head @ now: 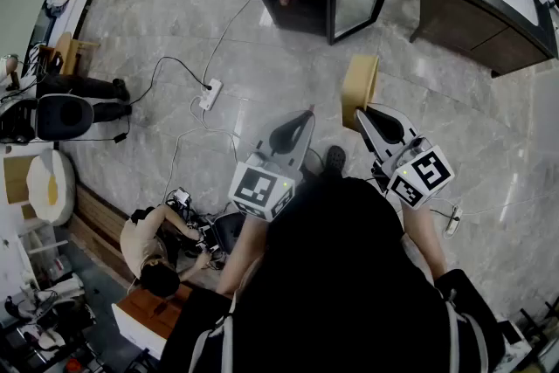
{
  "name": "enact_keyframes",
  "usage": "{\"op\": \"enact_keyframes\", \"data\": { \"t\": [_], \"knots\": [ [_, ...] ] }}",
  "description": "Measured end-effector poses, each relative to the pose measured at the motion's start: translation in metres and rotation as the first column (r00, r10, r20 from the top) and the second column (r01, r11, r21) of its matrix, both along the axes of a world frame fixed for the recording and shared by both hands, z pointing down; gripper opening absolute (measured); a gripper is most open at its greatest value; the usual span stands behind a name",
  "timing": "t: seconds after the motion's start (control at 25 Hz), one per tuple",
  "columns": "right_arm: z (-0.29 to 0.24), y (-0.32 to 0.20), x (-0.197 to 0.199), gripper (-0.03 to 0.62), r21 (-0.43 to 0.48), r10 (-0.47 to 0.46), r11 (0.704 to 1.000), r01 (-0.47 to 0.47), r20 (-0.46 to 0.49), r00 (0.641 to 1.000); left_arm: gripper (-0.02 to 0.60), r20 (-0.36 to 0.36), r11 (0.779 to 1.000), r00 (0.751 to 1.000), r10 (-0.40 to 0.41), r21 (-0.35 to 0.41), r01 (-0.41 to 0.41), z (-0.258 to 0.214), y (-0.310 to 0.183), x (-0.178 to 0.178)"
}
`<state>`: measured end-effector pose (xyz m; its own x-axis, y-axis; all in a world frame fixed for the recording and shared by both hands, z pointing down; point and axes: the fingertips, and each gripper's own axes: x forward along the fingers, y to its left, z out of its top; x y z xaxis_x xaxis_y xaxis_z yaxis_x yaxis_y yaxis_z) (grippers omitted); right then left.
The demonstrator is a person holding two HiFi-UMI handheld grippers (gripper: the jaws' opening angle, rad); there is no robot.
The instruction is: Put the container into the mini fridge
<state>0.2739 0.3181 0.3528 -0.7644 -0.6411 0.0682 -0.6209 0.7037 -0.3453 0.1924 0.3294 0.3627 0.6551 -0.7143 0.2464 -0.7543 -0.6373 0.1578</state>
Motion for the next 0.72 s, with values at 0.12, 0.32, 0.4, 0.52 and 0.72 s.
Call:
{"op": "enact_keyframes", "data": {
  "t": [0.12,0.32,0.4,0.52,0.72],
  "knots": [
    [0.001,0.004,0.000,0.028,-0.010,-0.004,1.000,0.004,-0.004,1.000,0.032,-0.002,1.000,1.000,-0.001,-0.001,0.000,-0.002,0.002,0.001],
    [0.002,0.006,-0.001,0.029,-0.015,-0.012,1.000,0.012,-0.014,1.000,0.033,0.003,1.000,1.000,-0.005,-0.002,0.005,-0.004,0.005,-0.001],
    [0.002,0.004,-0.002,0.028,-0.019,-0.014,1.000,0.014,-0.009,1.000,0.032,0.006,1.000,1.000,-0.009,-0.005,0.009,-0.003,0.003,-0.003],
    [0.002,0.000,-0.007,0.029,-0.021,-0.020,1.000,0.020,0.008,1.000,0.032,0.009,1.000,1.000,-0.015,-0.007,0.015,-0.002,0.001,-0.009],
    [0.002,-0.005,-0.026,0.029,-0.010,-0.052,0.999,0.051,-0.003,0.999,0.032,0.002,0.999,0.999,-0.034,-0.020,0.035,0.003,-0.006,-0.029]
  ]
}}
